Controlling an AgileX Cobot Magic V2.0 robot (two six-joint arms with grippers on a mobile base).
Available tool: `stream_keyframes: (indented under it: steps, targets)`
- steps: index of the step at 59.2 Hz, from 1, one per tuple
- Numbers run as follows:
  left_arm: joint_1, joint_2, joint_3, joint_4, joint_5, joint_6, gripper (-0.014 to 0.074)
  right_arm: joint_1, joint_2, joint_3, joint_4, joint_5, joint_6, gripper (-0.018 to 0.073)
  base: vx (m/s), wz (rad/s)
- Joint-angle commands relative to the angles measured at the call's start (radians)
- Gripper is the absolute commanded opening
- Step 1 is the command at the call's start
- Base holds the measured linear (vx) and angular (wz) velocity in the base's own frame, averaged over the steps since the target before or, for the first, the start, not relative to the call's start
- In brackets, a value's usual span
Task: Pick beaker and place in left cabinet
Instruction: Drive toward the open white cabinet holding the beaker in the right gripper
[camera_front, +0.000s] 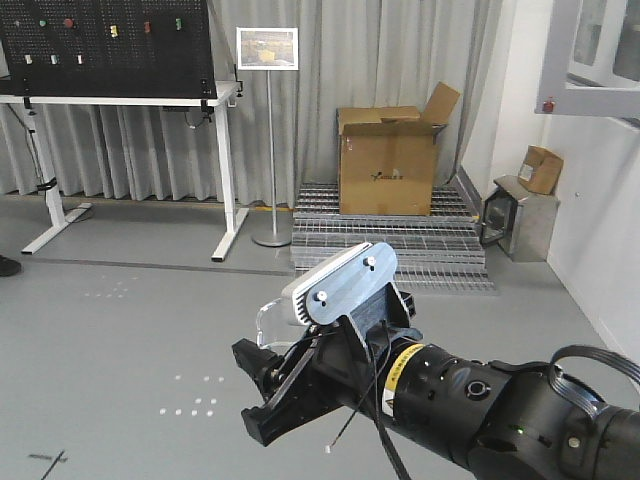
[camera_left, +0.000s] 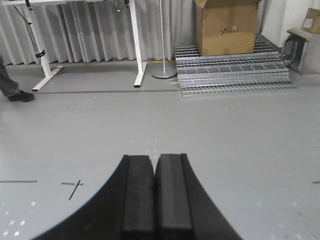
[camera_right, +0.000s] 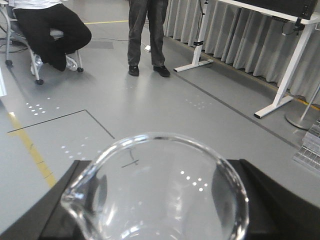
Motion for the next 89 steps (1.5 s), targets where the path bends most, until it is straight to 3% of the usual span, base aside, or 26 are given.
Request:
stream_keyframes:
  steps: [1, 89]
  targets:
    - [-0.001, -0.017, -0.009, -0.005, -0.080, -0.003, 0.0004, -0.002, -0.039, -0.033, 0.000, -0.089, -0.010, 0.0051, 0.69, 0.03]
    - [-0.001, -0.017, -0.009, -0.005, -0.080, -0.003, 0.0004, -0.002, -0.039, -0.033, 0.000, -0.089, -0.010, 0.0051, 0.66, -0.02]
